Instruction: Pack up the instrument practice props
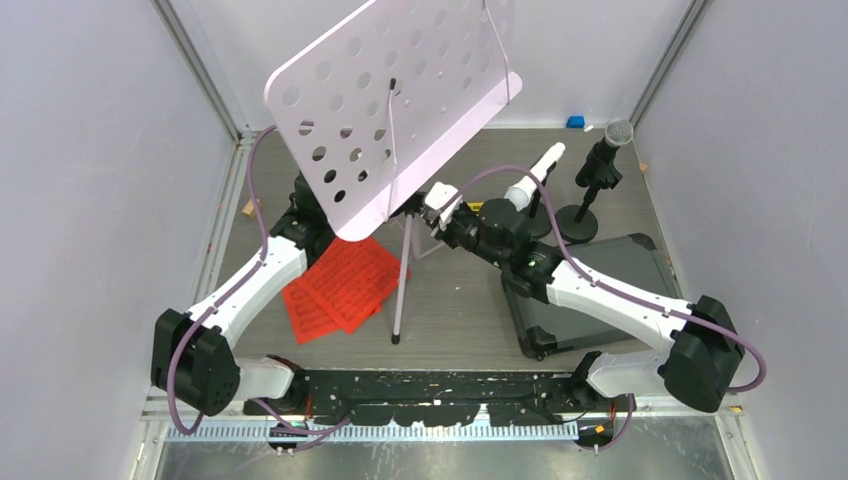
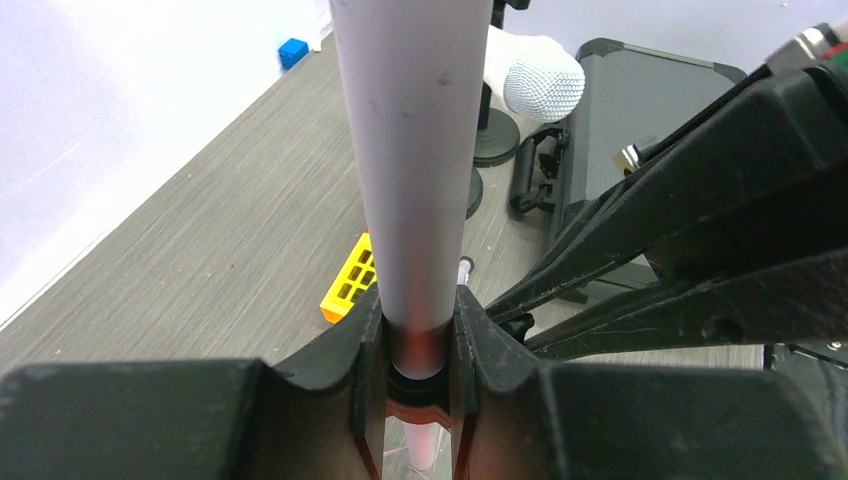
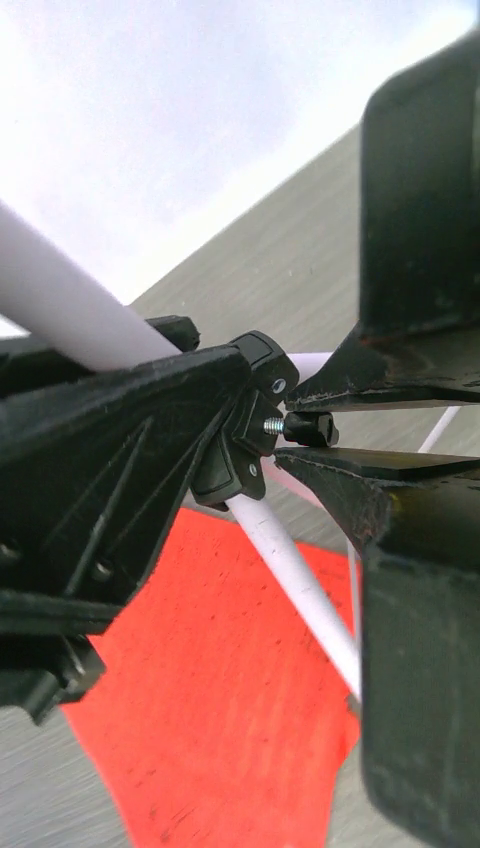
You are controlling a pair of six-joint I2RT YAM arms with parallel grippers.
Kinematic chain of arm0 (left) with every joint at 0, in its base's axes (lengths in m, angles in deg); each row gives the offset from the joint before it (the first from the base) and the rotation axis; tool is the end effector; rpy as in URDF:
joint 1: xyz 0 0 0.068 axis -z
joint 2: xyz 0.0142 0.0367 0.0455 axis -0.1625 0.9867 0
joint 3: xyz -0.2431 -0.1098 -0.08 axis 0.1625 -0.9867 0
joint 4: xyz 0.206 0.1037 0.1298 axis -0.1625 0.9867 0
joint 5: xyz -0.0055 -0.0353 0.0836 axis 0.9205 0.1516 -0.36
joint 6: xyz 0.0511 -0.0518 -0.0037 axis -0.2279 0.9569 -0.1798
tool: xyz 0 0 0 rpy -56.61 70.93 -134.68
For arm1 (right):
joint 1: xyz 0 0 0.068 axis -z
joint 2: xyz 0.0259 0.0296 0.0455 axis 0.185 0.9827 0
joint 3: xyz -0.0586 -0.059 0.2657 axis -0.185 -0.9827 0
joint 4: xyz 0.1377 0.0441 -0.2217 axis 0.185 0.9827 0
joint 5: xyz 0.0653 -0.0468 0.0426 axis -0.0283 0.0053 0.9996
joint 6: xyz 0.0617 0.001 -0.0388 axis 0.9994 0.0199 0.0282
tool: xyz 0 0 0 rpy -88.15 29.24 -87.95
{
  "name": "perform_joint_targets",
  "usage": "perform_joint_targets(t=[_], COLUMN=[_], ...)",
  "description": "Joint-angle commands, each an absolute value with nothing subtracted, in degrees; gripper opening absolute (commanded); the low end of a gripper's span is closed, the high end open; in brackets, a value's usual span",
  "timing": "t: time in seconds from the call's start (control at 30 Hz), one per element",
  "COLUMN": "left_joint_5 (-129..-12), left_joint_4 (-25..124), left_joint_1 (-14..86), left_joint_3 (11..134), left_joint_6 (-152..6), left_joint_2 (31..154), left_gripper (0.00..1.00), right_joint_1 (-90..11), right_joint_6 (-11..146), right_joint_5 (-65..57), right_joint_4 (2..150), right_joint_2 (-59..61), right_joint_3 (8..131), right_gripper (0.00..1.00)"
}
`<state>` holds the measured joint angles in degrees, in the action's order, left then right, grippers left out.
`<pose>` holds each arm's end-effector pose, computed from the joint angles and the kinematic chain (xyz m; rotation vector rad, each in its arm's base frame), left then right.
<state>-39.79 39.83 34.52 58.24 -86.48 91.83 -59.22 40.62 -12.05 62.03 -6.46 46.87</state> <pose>0.2770 -0.1724 0.3504 0.8952 1.4510 -0.8659 0.2193 0.2480 0.3253 -0.9565 1.4146 0.3714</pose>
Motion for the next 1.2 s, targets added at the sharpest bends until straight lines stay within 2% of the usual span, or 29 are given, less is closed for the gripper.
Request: perform_joint_targets(t=[0.0, 0.3, 0.4, 0.47, 0.5, 0.6, 0.67, 0.7, 0.77, 0.93, 1.07, 1.17], left_joint_5=[-40.58, -40.3, -40.13, -40.13, -40.13, -40.13, -40.13, -40.13, -40.13, -39.6, -39.69, -39.47], left_joint_4=[46.93, 47.29, 47.51, 47.54, 47.55, 47.64, 47.68, 47.62, 47.75, 48.31, 48.17, 48.1], left_joint_1=[34.84, 34.93, 34.93, 34.93, 34.93, 34.93, 34.97, 34.96, 34.94, 34.97, 35.01, 35.01], left_joint_3=[57.67, 57.94, 58.02, 58.02, 58.03, 58.03, 58.03, 58.02, 58.1, 58.42, 58.54, 58.94], left_joint_6=[-89.39, -89.53, -89.47, -89.49, -89.48, -89.52, -89.63, -89.66, -89.71, -89.64, -89.56, -89.3], left_joint_2=[92.65, 93.17, 93.33, 93.35, 93.34, 93.29, 93.22, 93.3, 93.54, 94.02, 94.02, 94.54], left_gripper=[0.0, 0.0, 0.0, 0.0, 0.0, 0.0, 0.0, 0.0, 0.0, 0.0, 0.0, 0.0], right_joint_1=[-60.19, -61.29, -62.41, -63.02, -63.12, -63.6, -63.81, -63.82, -63.84, -63.84, -63.84, -63.84], right_joint_6=[22.47, 2.62, -6.39, -10.89, -11.94, -12.16, -5.53, -2.75, 6.45, 17.84, 29.88, 43.49], right_joint_5=[-13.78, -19.71, -22.07, -24.19, -25.12, -25.82, -24.78, -24.22, -22.9, -22.17, -25.16, -30.46], right_joint_4=[69.26, 71.32, 69.38, 65.68, 63.86, 57.71, 57.43, 59.3, 60.4, 55.56, 50.93, 53.15], right_joint_2=[-9.83, -8.86, -7.97, -7.22, -6.77, -6.65, -7.67, -8.71, -10.15, -15.31, -20.59, -23.26], right_joint_3=[45.71, 47.83, 45.61, 43.59, 42.73, 40.67, 41.92, 43.4, 44.69, 42.69, 39.4, 38.62], right_gripper=[0.16, 0.01, 0.0, 0.07, 0.18, 0.38, 0.54, 0.73, 0.9, 0.96, 0.96, 0.94])
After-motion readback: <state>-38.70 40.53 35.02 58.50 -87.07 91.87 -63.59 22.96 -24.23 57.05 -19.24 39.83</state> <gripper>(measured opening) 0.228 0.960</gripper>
